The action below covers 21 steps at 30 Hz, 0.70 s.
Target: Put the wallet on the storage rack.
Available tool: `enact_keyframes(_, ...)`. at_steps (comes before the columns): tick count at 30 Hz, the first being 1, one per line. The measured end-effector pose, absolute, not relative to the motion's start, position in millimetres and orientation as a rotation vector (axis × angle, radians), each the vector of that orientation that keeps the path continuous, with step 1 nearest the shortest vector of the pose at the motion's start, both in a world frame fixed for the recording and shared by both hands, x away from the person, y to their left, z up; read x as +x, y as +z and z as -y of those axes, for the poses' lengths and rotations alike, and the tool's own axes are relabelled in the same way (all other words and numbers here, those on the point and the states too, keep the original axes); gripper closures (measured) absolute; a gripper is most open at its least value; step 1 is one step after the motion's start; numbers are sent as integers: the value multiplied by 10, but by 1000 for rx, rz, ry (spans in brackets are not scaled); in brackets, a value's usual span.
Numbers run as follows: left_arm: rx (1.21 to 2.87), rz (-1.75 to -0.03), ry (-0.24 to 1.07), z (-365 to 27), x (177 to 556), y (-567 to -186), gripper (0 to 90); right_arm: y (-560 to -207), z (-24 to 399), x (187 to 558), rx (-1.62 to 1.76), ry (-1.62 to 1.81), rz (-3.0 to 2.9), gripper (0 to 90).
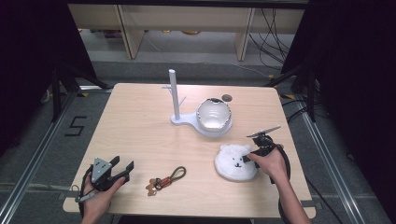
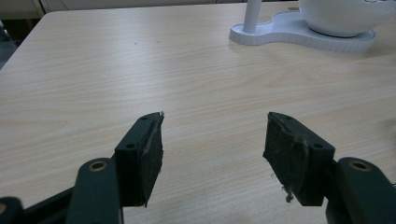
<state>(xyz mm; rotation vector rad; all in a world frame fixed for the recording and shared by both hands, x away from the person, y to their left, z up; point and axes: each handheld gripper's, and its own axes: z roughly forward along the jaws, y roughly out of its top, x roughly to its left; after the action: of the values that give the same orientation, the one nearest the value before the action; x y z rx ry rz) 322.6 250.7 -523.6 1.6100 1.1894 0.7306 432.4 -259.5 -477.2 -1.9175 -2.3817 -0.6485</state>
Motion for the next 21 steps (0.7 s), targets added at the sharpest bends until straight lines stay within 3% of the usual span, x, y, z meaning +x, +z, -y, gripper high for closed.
enact_keyframes(6,1609,-1192,733,-2506,3226,-5237,365,-4707,2604,4271,-1886,-690,2470,755)
enact_keyframes(21,1610,-1191,734,-2507,3227,-5236,366,-4153,2537,4094,-1716,-961,2648,763)
